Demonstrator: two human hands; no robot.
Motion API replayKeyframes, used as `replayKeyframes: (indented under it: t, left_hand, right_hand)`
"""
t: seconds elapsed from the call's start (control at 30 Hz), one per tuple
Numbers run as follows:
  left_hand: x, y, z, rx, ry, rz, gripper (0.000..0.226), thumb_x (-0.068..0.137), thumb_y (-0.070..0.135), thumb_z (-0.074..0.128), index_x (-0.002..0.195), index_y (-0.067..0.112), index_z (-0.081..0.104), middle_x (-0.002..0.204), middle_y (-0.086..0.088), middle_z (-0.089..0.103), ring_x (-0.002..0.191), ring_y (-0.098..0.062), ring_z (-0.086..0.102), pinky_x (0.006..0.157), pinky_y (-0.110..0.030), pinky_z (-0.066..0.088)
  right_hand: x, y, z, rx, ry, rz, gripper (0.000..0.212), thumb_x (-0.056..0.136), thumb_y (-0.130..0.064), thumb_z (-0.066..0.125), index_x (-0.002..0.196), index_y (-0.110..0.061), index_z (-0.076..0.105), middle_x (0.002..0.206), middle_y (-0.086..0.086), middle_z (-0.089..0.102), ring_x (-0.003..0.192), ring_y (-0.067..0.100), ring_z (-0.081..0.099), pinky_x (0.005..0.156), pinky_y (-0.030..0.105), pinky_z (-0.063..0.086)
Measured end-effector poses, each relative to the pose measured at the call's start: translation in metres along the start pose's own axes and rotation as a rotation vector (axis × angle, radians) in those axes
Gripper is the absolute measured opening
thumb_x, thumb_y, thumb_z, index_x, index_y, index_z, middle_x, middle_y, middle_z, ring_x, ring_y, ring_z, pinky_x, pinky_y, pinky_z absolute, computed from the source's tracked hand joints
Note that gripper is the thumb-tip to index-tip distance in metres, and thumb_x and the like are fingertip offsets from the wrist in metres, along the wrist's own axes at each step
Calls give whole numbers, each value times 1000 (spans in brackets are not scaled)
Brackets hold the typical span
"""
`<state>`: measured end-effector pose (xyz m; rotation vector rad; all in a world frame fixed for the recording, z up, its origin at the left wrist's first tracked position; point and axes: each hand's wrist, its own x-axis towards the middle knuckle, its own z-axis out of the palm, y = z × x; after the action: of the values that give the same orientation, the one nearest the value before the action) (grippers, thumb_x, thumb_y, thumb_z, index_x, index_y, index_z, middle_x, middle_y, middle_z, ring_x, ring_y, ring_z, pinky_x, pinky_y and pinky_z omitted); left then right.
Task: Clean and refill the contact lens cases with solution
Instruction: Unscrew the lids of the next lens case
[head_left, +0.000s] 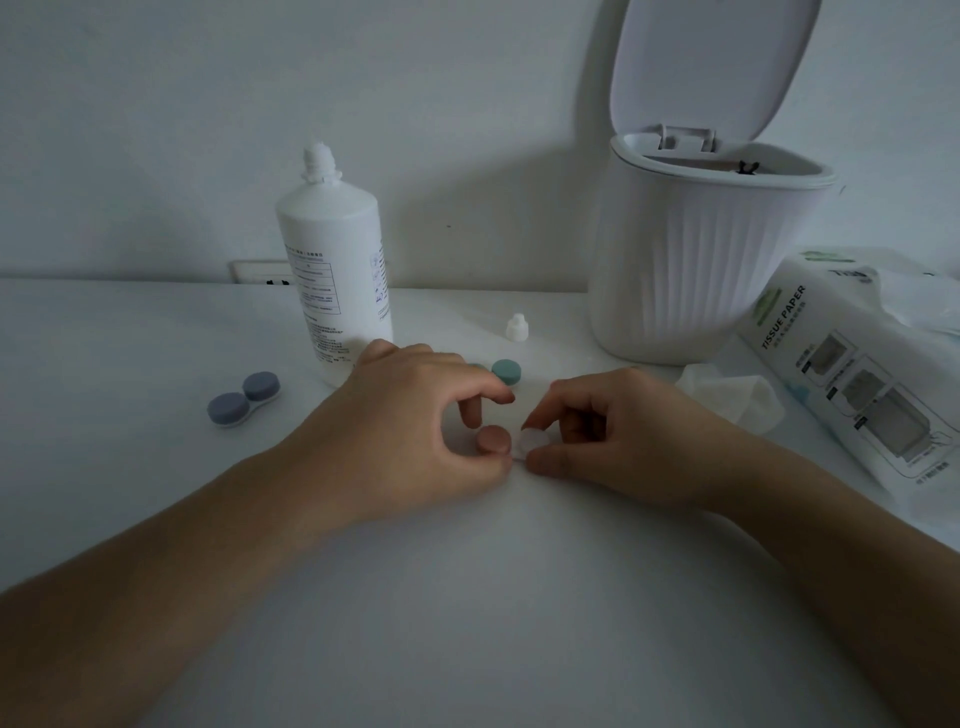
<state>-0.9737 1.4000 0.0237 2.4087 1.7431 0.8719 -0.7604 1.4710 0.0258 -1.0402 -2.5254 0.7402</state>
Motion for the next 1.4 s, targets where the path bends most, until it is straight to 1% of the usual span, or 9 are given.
replayKeyframes:
  t: [0.2,0.37,0.47,0.57,0.7,0.8,1.0,1.23,1.4]
  left_hand:
    - [-1,1,-1,21,4,-13,22,76,54,64,85,37,73,84,19,64,78,5,50,83,-29,32]
    - [0,-3,-5,52,44,-63,29,71,63,72,72,36,63,79,18,62,77,3,52,81,-27,35]
    - [-1,-2,-5,-12,33,-74,25,73,58,76,83,36,69,83,18,63,79,7,51,77,-26,33]
    - [-1,1,-2,-9,-21,-54,27,76,56,66,96,40,73,89,18,63,81,7,49,83,-29,34]
    - [-1,0,-4,51,-55,-55,38,69,67,50,83,38,71,86,18,61,85,-3,50,86,-30,34]
    - [0,-3,-7,99,-17,-56,38,67,71,53,75,35,63,81,20,58,81,-3,50,86,-31,34]
    - [-1,0,-5,18,-101,-56,42,71,62,55,105,43,70,96,19,63,90,0,49,89,-30,34]
    - [2,-5,-7,70,-64,-52,42,64,75,49,74,36,63,86,20,58,86,1,49,84,-29,32]
    - [1,-1,-5,2,-104,-48,47,68,68,46,98,41,70,94,18,60,91,-3,51,90,-33,38]
  right_hand:
    - [0,0,0,6,-4,-2,14,80,-41,79,85,-42,65,60,-24,56,55,-1,51,57,11,40]
    - [0,1,1,18,4,-5,13,80,-41,79,88,-39,68,59,-21,56,54,0,49,56,14,38]
    - [0,1,1,13,0,-1,14,80,-43,78,88,-39,68,60,-23,57,54,0,49,56,12,39]
    - [0,1,1,10,-2,2,15,80,-43,78,89,-39,68,60,-24,56,54,0,50,57,12,40]
    - [0,2,1,13,5,-2,14,79,-42,79,87,-39,68,61,-23,56,54,0,50,56,12,39]
    - [0,2,1,6,6,-6,14,79,-43,78,88,-39,68,62,-23,57,54,0,50,57,13,39]
    - [0,3,1,10,8,3,17,78,-45,78,91,-37,70,63,-23,58,55,0,51,58,13,41]
    - [-1,2,1,2,13,9,15,79,-43,79,88,-39,68,61,-22,57,55,0,51,58,16,40]
    - [-1,1,0,-6,7,16,17,79,-43,79,92,-35,71,62,-23,57,55,-1,51,59,15,42]
